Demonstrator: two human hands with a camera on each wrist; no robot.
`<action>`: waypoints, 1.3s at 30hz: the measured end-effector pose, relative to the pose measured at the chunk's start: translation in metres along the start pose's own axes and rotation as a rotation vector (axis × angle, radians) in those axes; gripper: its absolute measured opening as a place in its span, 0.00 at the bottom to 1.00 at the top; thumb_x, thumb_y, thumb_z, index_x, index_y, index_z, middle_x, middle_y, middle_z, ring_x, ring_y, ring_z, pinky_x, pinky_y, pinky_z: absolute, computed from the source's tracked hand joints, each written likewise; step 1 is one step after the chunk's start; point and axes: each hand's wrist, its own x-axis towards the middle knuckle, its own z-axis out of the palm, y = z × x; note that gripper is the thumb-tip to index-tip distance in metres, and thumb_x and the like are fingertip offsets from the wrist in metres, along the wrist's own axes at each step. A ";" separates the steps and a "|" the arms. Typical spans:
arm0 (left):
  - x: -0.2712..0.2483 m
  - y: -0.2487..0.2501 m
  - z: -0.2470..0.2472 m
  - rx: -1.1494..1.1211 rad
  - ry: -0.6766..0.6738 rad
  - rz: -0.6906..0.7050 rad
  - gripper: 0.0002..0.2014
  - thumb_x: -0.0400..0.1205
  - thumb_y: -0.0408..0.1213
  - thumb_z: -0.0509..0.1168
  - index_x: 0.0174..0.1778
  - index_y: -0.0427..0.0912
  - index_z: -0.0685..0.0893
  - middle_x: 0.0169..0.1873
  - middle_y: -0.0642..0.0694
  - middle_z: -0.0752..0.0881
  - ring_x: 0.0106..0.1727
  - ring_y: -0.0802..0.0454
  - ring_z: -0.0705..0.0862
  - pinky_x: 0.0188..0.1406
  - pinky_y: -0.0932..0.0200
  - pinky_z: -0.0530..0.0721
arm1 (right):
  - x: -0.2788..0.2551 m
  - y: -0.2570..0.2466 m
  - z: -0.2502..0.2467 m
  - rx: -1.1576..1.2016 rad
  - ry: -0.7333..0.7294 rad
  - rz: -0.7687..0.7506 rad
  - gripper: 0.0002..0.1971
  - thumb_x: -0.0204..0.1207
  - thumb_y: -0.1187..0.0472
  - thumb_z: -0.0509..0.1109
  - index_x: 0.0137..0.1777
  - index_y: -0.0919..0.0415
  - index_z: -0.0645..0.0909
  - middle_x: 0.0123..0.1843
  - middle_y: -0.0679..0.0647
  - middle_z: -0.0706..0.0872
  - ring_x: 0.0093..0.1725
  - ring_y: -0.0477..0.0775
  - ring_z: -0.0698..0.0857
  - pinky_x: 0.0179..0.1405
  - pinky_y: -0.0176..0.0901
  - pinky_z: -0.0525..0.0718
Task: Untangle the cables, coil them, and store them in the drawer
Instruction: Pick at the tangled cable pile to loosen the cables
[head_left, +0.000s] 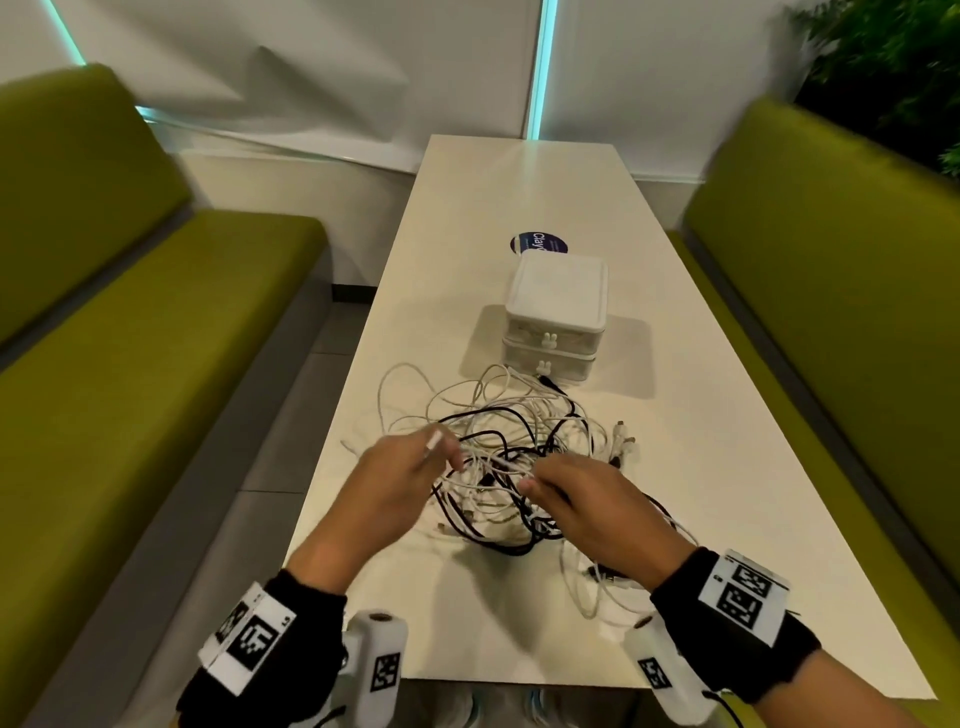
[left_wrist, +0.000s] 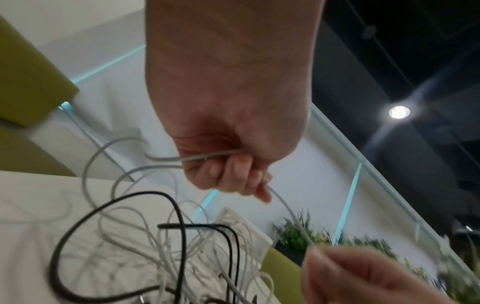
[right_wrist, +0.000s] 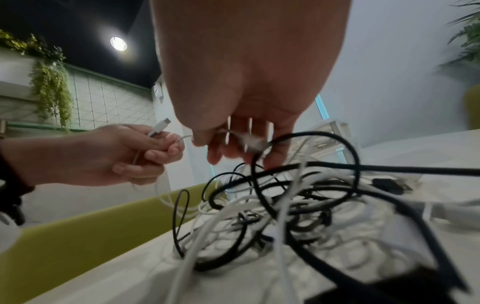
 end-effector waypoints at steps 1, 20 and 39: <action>0.000 -0.002 -0.007 -0.136 0.081 -0.021 0.17 0.87 0.51 0.56 0.34 0.54 0.81 0.23 0.54 0.74 0.22 0.58 0.67 0.26 0.55 0.66 | 0.001 0.001 0.001 -0.026 0.001 0.003 0.16 0.86 0.43 0.56 0.39 0.50 0.73 0.38 0.42 0.74 0.43 0.45 0.75 0.41 0.48 0.78; -0.019 -0.064 -0.137 0.315 0.586 -0.306 0.10 0.89 0.38 0.54 0.46 0.47 0.79 0.30 0.55 0.76 0.29 0.57 0.72 0.24 0.57 0.62 | 0.037 -0.048 0.048 -0.144 -0.257 -0.038 0.09 0.82 0.47 0.62 0.49 0.48 0.79 0.47 0.44 0.82 0.49 0.50 0.82 0.46 0.51 0.81; -0.025 -0.092 -0.086 0.121 0.298 -0.472 0.21 0.88 0.57 0.46 0.53 0.54 0.84 0.44 0.54 0.87 0.35 0.49 0.89 0.46 0.52 0.87 | 0.035 -0.062 0.059 -0.283 -0.214 0.063 0.09 0.82 0.51 0.63 0.46 0.54 0.79 0.50 0.49 0.74 0.48 0.54 0.80 0.37 0.46 0.70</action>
